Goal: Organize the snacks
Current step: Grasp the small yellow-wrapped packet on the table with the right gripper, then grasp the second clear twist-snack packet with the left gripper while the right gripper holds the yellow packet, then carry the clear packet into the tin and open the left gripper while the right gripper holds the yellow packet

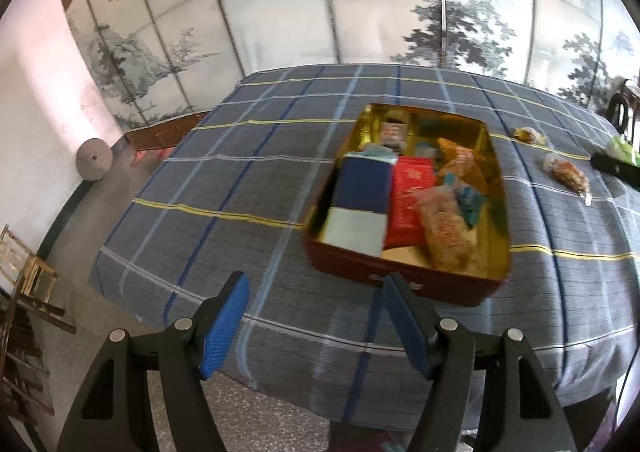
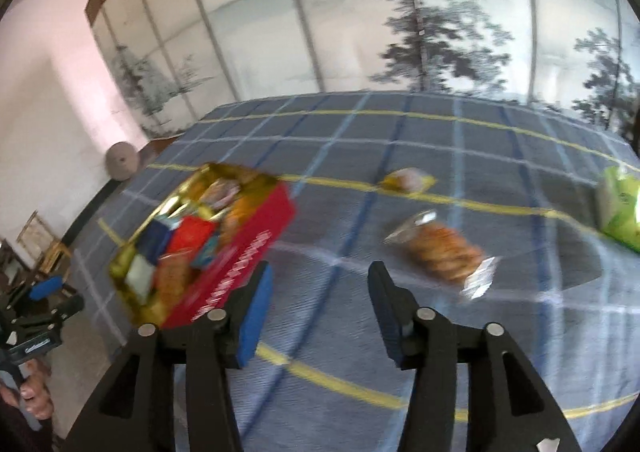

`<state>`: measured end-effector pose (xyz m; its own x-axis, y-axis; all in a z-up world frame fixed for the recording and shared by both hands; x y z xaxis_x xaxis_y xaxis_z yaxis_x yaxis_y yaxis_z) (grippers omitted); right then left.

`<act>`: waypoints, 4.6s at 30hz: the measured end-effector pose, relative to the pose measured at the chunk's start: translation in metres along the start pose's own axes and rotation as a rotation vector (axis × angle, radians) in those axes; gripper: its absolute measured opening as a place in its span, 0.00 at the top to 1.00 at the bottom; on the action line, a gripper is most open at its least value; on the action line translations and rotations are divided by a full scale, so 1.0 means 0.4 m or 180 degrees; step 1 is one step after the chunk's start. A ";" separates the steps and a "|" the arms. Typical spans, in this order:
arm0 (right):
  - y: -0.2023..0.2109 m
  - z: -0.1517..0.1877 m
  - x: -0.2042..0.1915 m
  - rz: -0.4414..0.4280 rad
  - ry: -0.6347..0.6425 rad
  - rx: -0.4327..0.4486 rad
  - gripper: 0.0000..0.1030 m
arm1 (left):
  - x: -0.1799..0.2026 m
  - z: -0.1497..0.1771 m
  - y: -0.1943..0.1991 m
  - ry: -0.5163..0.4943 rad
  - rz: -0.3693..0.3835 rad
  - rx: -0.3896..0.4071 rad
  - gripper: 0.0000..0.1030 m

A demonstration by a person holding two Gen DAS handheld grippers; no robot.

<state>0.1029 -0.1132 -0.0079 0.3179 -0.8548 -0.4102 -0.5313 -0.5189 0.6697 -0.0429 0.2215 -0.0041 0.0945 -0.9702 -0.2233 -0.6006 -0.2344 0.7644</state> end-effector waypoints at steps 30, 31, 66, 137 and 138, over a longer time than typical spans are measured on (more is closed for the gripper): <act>-0.414 -0.204 0.121 0.0130 0.0880 -0.0855 0.79 | 0.267 -0.220 -0.017 -0.0607 0.0329 0.0139 0.31; -0.389 -0.197 0.124 0.0150 0.0854 -0.0774 0.79 | 0.268 -0.224 -0.021 -0.0595 0.0341 0.0118 0.31; 0.128 0.087 0.652 0.0841 -0.0772 0.0081 0.78 | 0.729 -0.448 -0.272 0.0467 0.1655 -0.1320 0.31; 0.097 0.082 0.631 0.1323 -0.0591 -0.0109 0.76 | 0.529 -0.189 0.036 0.0013 0.0265 -0.0088 0.61; 0.096 0.082 0.630 0.1328 -0.0588 -0.0110 0.76 | 0.524 -0.186 0.035 0.0019 0.0263 -0.0098 0.61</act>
<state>0.1369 -0.3485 -0.1058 -0.0650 -0.9772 -0.2024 -0.5566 -0.1329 0.8201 0.0277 0.0103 0.0048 0.0504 -0.9866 -0.1553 -0.5820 -0.1554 0.7982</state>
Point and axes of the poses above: each gripper's, at about its wrist camera, not at the fingertips, and y roughly against the way its jaws point, x to its right, z to its underside, the point moved 1 cm from there along -y, roughly the way its jaws point, and after that the axes turned 7 degrees about -y, right-handed, at the moved point
